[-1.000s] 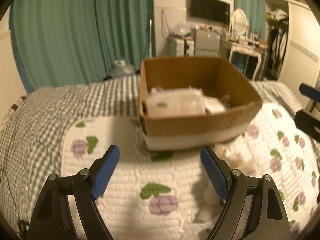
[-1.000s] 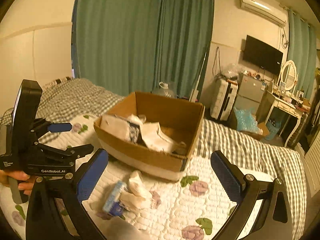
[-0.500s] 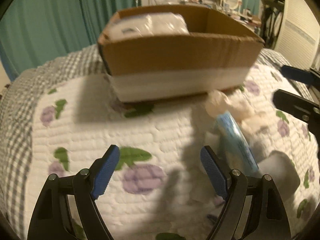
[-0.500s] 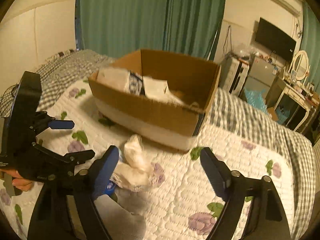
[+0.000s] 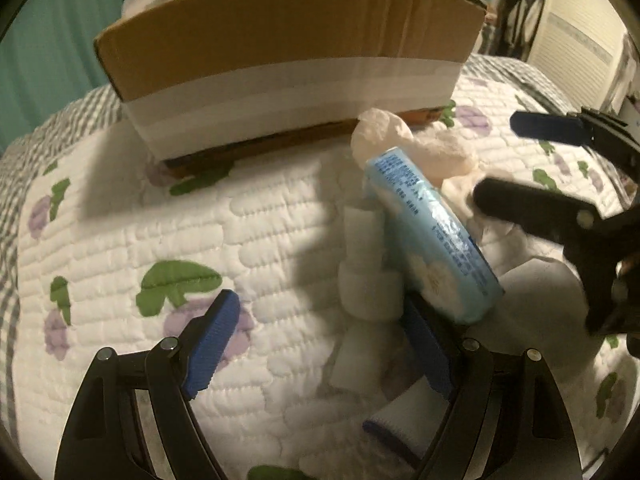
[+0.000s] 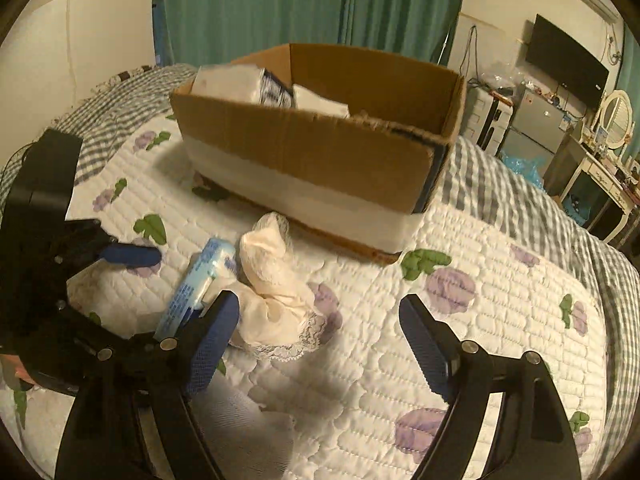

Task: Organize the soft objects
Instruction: 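Grasp the white cloth with the left tool while the right tool grasps the lace glove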

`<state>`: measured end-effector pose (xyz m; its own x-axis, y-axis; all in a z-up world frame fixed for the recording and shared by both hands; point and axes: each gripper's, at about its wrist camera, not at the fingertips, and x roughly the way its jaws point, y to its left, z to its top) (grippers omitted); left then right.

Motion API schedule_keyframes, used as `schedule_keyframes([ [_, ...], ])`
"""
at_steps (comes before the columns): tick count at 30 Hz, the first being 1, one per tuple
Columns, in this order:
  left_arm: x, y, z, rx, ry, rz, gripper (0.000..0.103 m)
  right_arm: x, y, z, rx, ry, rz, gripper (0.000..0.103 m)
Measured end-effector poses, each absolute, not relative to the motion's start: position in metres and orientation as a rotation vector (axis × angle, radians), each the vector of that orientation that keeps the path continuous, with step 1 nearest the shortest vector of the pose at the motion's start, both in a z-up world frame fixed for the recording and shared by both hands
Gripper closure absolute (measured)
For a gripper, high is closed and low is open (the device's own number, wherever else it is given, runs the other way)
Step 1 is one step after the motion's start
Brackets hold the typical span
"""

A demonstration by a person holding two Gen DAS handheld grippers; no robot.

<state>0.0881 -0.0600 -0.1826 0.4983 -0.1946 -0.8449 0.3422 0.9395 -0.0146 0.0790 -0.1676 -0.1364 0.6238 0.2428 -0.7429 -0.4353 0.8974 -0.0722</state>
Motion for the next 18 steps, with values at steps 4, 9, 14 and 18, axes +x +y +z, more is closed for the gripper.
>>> schedule_keyframes([
  [4,0.091,-0.064,-0.185,0.156,0.991,-0.329,0.034,0.081,-0.160,-0.144,-0.269,0.836,0.415,0.023],
  [9,0.087,-0.076,-0.182,0.192,0.961,-0.414,0.073,0.083,-0.149,-0.155,-0.284,0.889,0.458,0.054],
  [14,0.090,-0.068,-0.180,0.141,0.966,-0.425,0.074,0.074,-0.142,-0.160,-0.312,0.918,0.496,0.088],
  [18,0.088,-0.064,-0.174,0.139,0.951,-0.407,0.074,0.066,-0.145,-0.155,-0.303,0.909,0.495,0.090],
])
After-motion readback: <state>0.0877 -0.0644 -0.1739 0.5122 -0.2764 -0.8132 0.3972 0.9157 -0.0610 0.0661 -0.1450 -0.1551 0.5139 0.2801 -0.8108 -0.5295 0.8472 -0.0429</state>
